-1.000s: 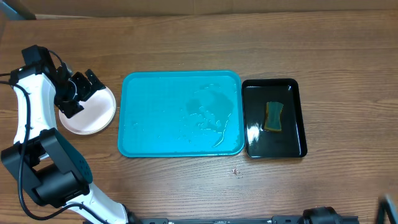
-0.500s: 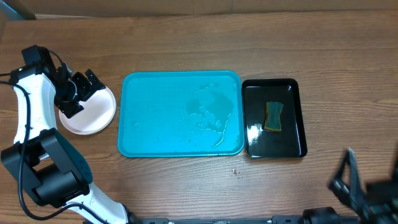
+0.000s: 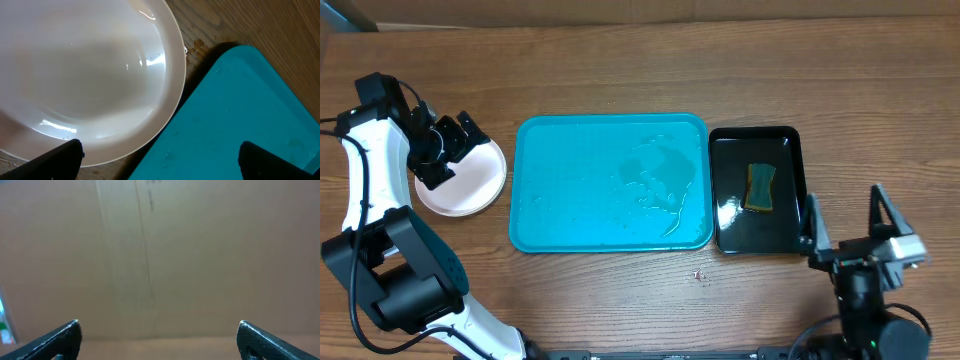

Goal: Clean dirty plates on tray and stack at the side

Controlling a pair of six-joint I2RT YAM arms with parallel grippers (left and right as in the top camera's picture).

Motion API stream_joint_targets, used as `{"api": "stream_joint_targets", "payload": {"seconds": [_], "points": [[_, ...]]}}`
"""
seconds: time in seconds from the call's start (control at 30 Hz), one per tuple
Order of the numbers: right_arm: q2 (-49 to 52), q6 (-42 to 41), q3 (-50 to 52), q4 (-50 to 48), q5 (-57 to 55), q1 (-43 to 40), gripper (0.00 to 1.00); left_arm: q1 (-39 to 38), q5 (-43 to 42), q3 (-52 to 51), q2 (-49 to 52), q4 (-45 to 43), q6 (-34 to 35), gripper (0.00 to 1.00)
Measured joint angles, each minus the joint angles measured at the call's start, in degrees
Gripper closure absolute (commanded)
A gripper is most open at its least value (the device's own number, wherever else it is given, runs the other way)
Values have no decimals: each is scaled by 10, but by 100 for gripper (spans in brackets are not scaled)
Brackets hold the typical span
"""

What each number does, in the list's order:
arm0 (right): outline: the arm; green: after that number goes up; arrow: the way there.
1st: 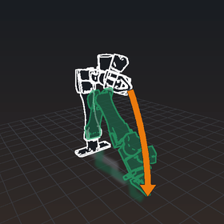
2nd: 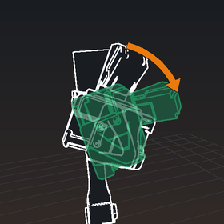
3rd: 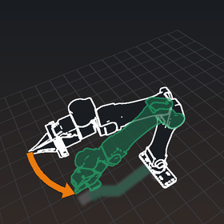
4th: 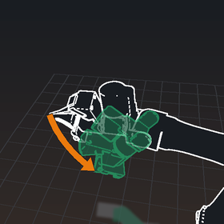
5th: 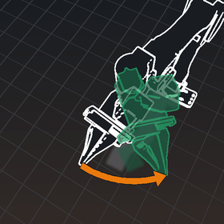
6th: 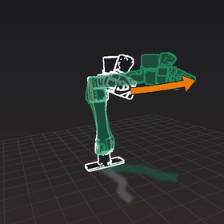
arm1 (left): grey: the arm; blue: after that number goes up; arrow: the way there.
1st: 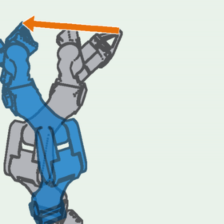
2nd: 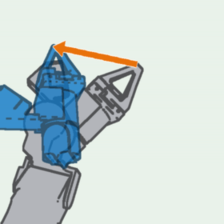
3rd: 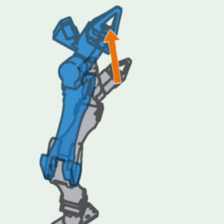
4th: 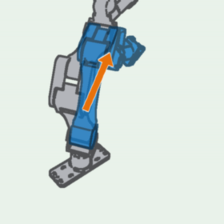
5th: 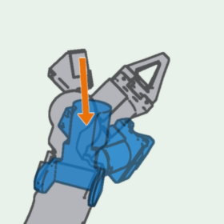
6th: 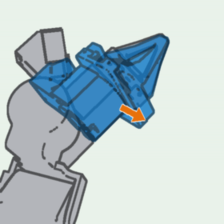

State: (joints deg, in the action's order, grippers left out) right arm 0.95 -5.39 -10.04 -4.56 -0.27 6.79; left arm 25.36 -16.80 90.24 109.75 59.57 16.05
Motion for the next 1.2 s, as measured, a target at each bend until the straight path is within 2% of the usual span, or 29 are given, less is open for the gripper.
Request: {"api": "stream_joint_targets", "payload": {"seconds": [0.3,0.5,0.8,1.2], "points": [[-1,-2,89,-1,0,0,0,0,0,0,0,0,0,0],[-2,3,90,95,1,0,0,0,-1,0,0,0,0,0],[-2,64,90,97,5,0,0,0,-2,0,0,0,0,0],[-2,80,90,97,5,0,0,0,-2,0,0,0,0,0]]}}
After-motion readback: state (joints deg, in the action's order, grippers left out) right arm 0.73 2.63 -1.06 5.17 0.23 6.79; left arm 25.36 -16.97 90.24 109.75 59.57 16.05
